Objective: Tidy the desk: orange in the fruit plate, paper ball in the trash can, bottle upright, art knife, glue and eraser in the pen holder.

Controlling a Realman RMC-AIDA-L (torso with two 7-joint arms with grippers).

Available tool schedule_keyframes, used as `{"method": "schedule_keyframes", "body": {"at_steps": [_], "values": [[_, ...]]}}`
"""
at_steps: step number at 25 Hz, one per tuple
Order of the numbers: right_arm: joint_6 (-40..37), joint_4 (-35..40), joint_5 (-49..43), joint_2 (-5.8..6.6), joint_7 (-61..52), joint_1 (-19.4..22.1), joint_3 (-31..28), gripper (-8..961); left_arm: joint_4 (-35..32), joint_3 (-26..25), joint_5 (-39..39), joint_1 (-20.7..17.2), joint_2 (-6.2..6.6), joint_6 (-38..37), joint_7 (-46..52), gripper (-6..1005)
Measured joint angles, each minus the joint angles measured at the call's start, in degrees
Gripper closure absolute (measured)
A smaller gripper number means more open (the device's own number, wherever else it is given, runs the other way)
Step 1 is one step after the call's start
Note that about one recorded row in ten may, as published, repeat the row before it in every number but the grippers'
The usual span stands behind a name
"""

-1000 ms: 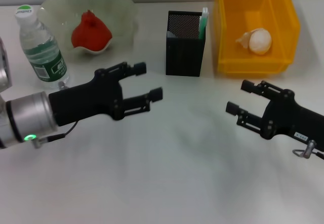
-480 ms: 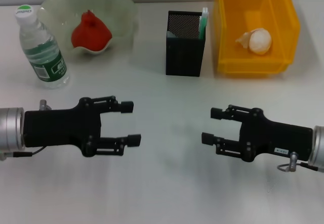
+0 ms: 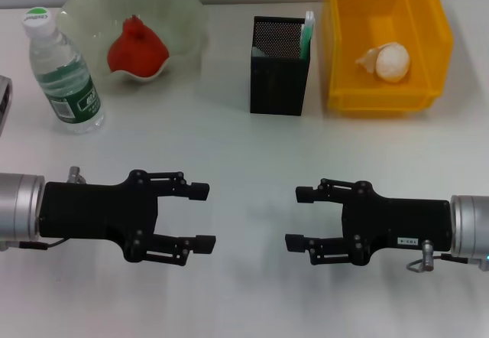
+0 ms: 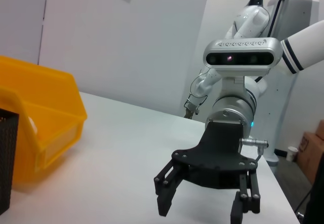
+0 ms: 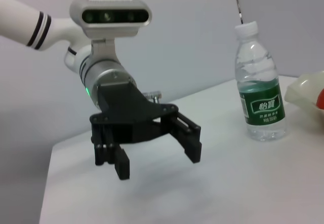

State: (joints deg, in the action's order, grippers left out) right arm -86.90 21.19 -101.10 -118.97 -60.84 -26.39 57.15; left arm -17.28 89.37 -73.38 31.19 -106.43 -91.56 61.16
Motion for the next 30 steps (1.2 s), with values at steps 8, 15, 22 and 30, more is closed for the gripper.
{"method": "schedule_keyframes", "body": {"at_steps": [8, 15, 22, 30], "values": [[0.59, 0.71, -0.50, -0.03, 0.98, 0.07, 0.16, 133, -0.40, -0.29, -0.61, 0.19, 0.00, -0.80, 0.45, 199], [0.60, 0.90, -0.50, 0.05, 0.99, 0.00, 0.06, 133, -0.42, -0.55, -1.25, 0.27, 0.00, -1.08, 0.45, 199], [0.60, 1.39, -0.50, 0.11, 0.99, -0.04, 0.08, 133, -0.48, -1.34, -1.66, -0.08, 0.00, -2.28, 0.16, 199], [0.59, 1.51, -0.50, 0.14, 0.99, -0.07, 0.07, 133, -0.48, -1.55, -1.68, -0.58, -0.21, -2.91, -0.68, 199]]}}
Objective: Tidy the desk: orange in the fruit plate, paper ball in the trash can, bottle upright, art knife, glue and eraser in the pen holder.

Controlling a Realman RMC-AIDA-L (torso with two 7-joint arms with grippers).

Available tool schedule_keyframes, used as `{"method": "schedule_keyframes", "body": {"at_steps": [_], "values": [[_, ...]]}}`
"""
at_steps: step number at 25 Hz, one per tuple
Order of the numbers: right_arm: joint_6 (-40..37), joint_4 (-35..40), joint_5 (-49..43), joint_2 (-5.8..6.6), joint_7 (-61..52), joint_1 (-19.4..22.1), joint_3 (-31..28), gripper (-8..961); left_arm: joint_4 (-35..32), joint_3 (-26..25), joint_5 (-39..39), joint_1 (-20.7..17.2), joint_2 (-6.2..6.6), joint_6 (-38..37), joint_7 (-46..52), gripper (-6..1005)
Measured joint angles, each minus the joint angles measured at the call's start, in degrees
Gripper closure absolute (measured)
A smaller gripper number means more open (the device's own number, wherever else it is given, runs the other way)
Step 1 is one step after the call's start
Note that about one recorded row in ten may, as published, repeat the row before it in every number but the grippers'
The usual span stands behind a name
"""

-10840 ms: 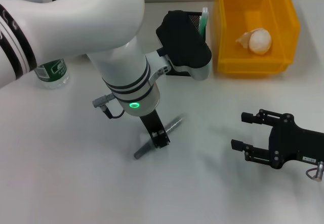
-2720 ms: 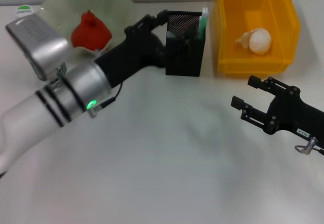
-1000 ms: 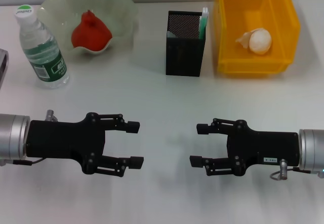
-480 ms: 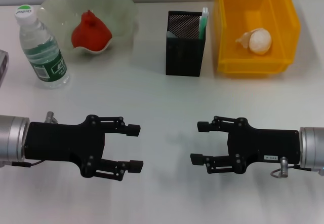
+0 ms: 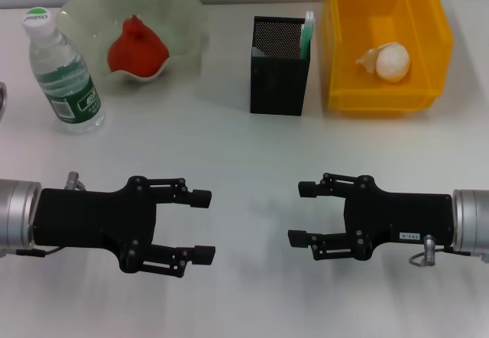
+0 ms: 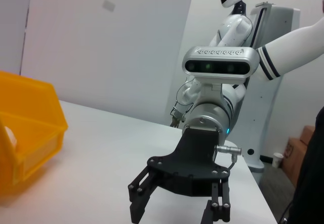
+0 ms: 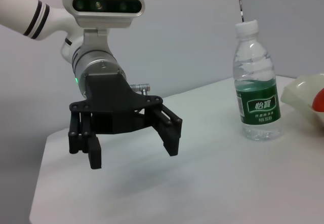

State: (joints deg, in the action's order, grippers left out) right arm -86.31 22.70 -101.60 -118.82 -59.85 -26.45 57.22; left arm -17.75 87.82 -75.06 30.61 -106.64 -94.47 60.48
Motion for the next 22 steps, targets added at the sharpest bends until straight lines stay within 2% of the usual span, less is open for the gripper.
{"method": "schedule_keyframes", "body": {"at_steps": [22], "values": [[-0.33, 0.15, 0.00, 0.16, 0.00, 0.00, 0.00, 133, -0.10, -2.27, -0.04, -0.92, -0.14, -1.72, -0.98, 199]]}}
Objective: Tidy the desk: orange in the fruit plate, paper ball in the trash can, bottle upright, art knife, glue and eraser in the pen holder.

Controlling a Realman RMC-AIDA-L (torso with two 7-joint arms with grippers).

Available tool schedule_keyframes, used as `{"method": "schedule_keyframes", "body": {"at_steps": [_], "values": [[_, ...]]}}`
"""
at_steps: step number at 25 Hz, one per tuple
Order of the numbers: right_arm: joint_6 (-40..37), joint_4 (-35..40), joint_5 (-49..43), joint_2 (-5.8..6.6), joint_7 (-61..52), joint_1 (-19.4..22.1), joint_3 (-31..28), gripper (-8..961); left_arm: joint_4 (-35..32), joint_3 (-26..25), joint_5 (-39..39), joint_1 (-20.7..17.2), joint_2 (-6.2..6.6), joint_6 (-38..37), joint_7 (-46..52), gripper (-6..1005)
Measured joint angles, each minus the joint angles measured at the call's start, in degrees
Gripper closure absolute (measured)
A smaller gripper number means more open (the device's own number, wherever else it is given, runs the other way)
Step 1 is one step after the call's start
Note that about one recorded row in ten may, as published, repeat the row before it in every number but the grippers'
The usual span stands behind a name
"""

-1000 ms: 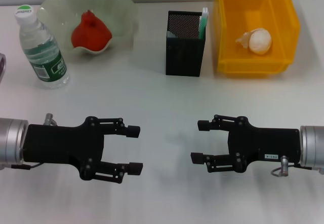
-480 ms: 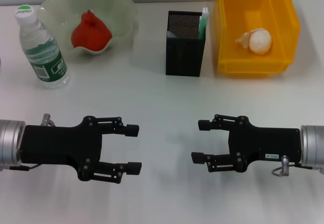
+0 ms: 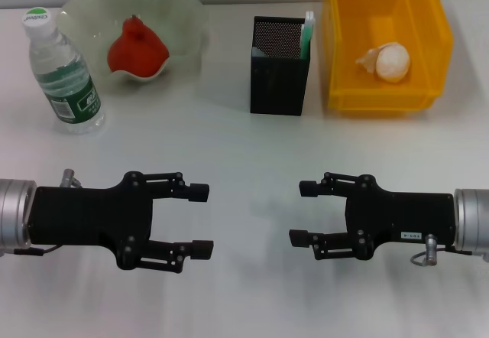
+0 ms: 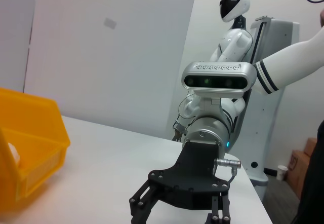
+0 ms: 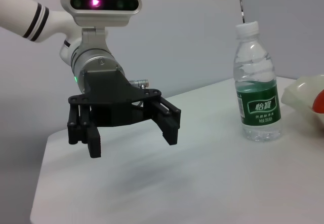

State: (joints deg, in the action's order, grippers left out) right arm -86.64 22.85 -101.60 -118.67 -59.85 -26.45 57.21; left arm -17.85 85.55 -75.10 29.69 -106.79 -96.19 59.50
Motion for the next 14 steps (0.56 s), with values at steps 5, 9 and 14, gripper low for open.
{"method": "schedule_keyframes", "body": {"at_steps": [5, 9, 14], "values": [[-0.16, 0.00, 0.00, 0.02, 0.00, 0.00, 0.00, 133, 0.00, -0.36, -0.05, -0.15, 0.00, -0.42, -0.31, 199], [-0.15, 0.00, 0.00, 0.02, 0.00, 0.00, 0.00, 133, 0.01, -0.38, -0.05, -0.16, -0.13, -0.44, -0.69, 199], [-0.13, -0.01, 0.00, 0.02, 0.00, 0.00, 0.00, 133, 0.01, -0.39, -0.05, -0.16, -0.30, -0.44, -0.71, 199]]}}
